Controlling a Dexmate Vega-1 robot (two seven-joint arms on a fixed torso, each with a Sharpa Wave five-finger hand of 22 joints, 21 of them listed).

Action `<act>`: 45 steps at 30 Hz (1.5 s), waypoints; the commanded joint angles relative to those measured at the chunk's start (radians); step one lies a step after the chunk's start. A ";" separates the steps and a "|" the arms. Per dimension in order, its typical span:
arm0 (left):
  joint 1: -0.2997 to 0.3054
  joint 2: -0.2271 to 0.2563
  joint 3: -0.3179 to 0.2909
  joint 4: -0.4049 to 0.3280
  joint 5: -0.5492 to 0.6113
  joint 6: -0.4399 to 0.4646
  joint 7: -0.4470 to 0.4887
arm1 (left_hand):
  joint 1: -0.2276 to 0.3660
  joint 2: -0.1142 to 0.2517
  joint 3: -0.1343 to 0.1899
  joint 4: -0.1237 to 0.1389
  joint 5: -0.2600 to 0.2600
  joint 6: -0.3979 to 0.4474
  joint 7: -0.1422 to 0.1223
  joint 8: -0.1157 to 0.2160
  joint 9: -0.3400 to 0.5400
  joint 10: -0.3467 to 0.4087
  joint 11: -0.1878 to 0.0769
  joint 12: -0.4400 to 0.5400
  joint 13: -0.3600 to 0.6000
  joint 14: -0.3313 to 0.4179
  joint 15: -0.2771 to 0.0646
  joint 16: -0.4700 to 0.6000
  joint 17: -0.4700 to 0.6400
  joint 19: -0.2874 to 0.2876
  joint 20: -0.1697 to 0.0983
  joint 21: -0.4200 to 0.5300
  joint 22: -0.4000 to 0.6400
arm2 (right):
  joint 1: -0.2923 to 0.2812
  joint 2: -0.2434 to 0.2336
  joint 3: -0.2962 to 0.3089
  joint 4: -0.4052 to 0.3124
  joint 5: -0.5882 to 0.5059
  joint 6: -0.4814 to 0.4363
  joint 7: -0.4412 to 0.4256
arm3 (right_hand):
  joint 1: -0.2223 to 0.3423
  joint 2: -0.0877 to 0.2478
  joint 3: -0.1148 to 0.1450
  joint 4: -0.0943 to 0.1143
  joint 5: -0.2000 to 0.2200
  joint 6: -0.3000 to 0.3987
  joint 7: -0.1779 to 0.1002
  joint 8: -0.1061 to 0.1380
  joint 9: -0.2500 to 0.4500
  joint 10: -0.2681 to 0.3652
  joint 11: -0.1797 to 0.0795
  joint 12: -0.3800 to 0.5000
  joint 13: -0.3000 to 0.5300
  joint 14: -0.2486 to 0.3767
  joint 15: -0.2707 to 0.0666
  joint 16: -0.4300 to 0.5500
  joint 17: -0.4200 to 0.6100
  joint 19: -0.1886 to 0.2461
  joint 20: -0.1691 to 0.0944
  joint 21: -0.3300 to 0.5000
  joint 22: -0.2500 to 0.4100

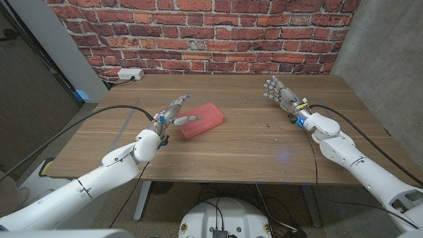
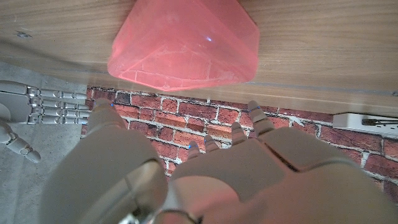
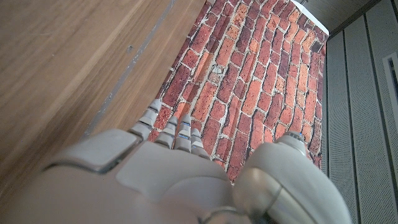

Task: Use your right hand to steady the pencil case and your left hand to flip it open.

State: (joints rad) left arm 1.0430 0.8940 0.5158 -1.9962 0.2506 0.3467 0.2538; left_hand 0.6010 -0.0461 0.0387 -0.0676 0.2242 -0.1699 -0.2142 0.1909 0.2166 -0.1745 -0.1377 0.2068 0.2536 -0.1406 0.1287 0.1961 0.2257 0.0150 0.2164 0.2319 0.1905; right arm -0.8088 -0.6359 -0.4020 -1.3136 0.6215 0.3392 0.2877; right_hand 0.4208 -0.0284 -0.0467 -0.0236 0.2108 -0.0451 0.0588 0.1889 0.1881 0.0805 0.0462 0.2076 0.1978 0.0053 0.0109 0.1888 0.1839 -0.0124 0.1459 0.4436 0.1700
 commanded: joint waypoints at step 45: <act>-0.136 -0.048 0.136 0.067 0.062 -0.001 -0.138 | 0.583 0.149 0.278 -0.111 0.115 0.042 -0.005 0.078 0.059 -0.059 0.003 0.069 0.095 0.262 -0.149 0.178 0.198 0.599 -0.131 0.333 0.095 | -0.038 0.004 0.033 -0.032 0.043 -0.016 -0.044 | 0.003 0.012 -0.012 0.001 0.008 -0.005 -0.007 0.008 0.004 -0.002 -0.009 0.011 0.002 0.005 0.050 0.006 0.006 0.030 0.065 -0.032 0.003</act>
State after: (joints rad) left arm 0.9372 0.8506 0.6361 -1.9607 0.3186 0.4034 0.1399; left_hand 0.9654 -0.0510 0.2222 -0.1063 0.3107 -0.1548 -0.2171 0.2567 0.2693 -0.1727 -0.1435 0.2669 0.3402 0.0844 -0.0010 0.3477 0.3938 0.4058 0.2738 0.5242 0.2708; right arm -0.8340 -0.6350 -0.3829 -1.3389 0.6509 0.3233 0.2643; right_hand 0.4247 -0.0243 -0.0538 -0.0220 0.2145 -0.0505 0.0535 0.1926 0.1881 0.0752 0.0409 0.2085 0.1974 0.0127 0.0502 0.1886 0.1887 0.0105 0.2108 0.4136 0.1698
